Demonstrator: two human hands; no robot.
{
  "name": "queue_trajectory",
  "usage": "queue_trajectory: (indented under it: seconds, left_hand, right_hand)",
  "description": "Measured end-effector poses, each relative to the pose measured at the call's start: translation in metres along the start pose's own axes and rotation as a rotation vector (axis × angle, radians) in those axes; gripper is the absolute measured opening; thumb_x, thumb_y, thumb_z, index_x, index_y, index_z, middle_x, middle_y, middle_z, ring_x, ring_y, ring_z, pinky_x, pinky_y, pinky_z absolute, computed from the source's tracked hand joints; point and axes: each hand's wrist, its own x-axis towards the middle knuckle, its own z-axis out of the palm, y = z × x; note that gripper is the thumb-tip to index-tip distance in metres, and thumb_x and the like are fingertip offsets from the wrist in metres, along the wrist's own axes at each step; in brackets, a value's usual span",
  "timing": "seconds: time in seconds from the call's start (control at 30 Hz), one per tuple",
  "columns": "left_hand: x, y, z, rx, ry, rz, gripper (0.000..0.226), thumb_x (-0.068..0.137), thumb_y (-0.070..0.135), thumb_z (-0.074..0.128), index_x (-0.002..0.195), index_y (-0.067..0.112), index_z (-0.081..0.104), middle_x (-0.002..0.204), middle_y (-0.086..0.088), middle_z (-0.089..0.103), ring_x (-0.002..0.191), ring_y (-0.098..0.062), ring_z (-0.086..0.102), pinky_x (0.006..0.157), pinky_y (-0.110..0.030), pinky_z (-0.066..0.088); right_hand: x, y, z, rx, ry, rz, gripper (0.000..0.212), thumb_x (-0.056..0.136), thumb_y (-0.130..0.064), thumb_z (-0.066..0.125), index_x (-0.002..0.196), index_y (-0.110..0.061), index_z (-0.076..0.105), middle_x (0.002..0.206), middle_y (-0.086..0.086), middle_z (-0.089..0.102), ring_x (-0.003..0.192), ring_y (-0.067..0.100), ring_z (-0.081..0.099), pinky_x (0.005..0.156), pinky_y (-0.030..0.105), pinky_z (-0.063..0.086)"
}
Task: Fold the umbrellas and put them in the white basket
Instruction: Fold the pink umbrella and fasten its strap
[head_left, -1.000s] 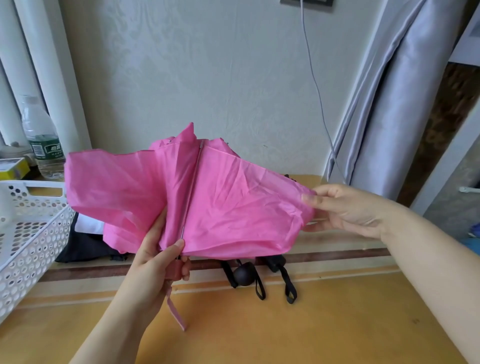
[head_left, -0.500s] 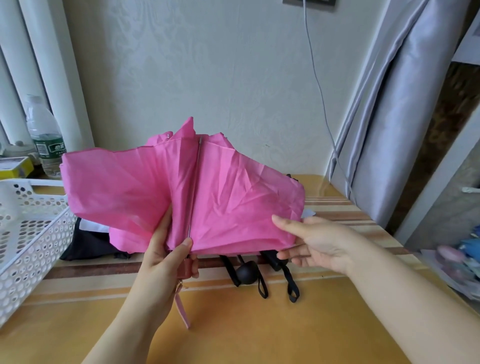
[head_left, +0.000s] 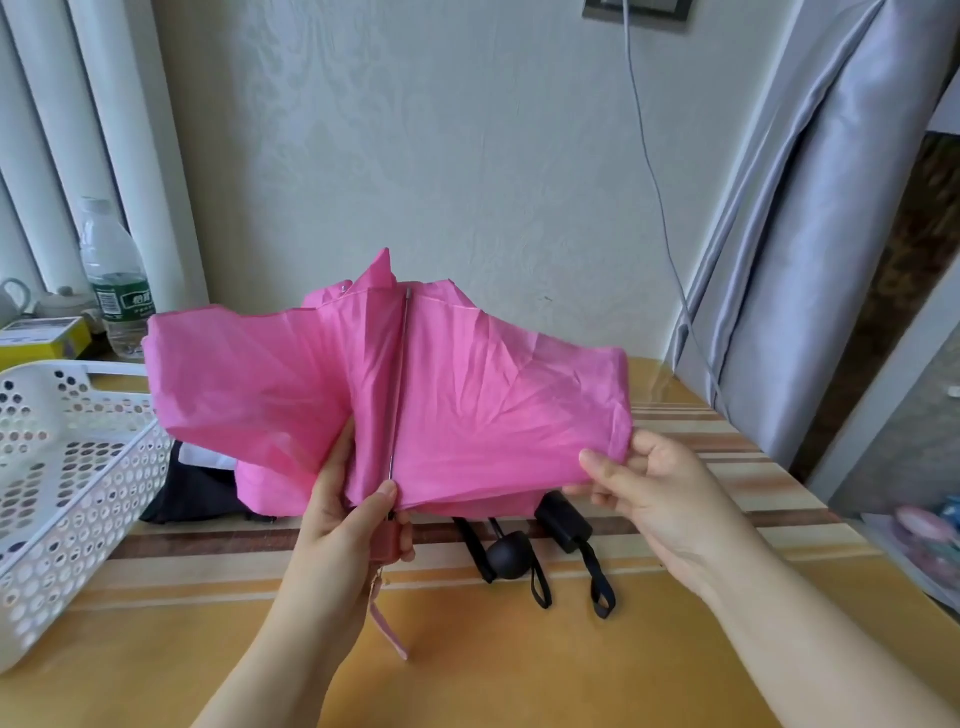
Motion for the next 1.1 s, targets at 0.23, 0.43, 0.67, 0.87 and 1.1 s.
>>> queue_trajectory:
  seconds: [0.23, 0.43, 0.67, 0.87, 1.1]
  left_hand:
    - [-0.003, -0.001, -0.001, 0.083, 0.000, 0.019, 0.066, 0.093, -0.003, 0.049, 0.131, 0.051, 0.045, 0.056, -0.006, 0.049, 0.047, -0.019, 0.047, 0.052, -0.035, 0.044]
    - [-0.008, -0.006, 0.000, 0.120, -0.072, 0.005, 0.068, 0.092, 0.002, 0.055, 0.128, 0.059, 0.045, 0.061, -0.012, 0.050, 0.057, -0.027, 0.046, 0.059, -0.040, 0.042]
    - [-0.007, 0.001, 0.000, 0.090, -0.132, 0.033, 0.073, 0.079, 0.012, 0.067, 0.135, 0.052, 0.043, 0.071, -0.028, 0.057, 0.063, -0.039, 0.057, 0.059, -0.042, 0.053]
    - [-0.010, 0.001, 0.001, 0.067, -0.110, 0.071, 0.071, 0.084, 0.003, 0.058, 0.130, 0.055, 0.046, 0.057, -0.012, 0.049, 0.052, -0.025, 0.048, 0.051, -0.032, 0.045]
    - [-0.014, 0.000, 0.005, 0.128, -0.179, 0.051, 0.066, 0.086, 0.012, 0.065, 0.120, 0.065, 0.049, 0.055, -0.009, 0.050, 0.051, -0.026, 0.049, 0.050, -0.031, 0.044]
  right_hand:
    - [-0.001, -0.006, -0.011, -0.635, 0.158, 0.112, 0.055, 0.083, -0.033, 0.073, 0.128, -0.019, 0.044, 0.090, -0.004, 0.062, 0.085, 0.015, 0.062, 0.070, 0.027, 0.043]
    - [0.021, -0.077, 0.039, -0.836, 0.208, -0.736, 0.030, 0.092, -0.031, 0.061, 0.118, -0.018, 0.056, 0.102, -0.004, 0.055, 0.090, 0.010, 0.053, 0.081, 0.017, 0.043]
    - [0.086, -0.094, 0.062, -0.906, 0.135, -0.389, 0.052, 0.095, -0.045, 0.053, 0.057, -0.015, 0.034, 0.053, 0.000, 0.035, 0.054, 0.020, 0.038, 0.049, 0.032, 0.026]
    - [0.088, -0.087, 0.059, -0.589, 0.103, -0.608, 0.046, 0.100, -0.022, 0.049, 0.057, -0.013, 0.037, 0.050, -0.007, 0.025, 0.044, 0.005, 0.024, 0.047, 0.023, 0.019]
    - [0.093, -0.097, 0.057, -0.455, 0.038, -0.384, 0.024, 0.088, -0.041, 0.066, 0.077, -0.019, 0.062, 0.068, -0.007, 0.059, 0.063, 0.010, 0.054, 0.060, 0.025, 0.040]
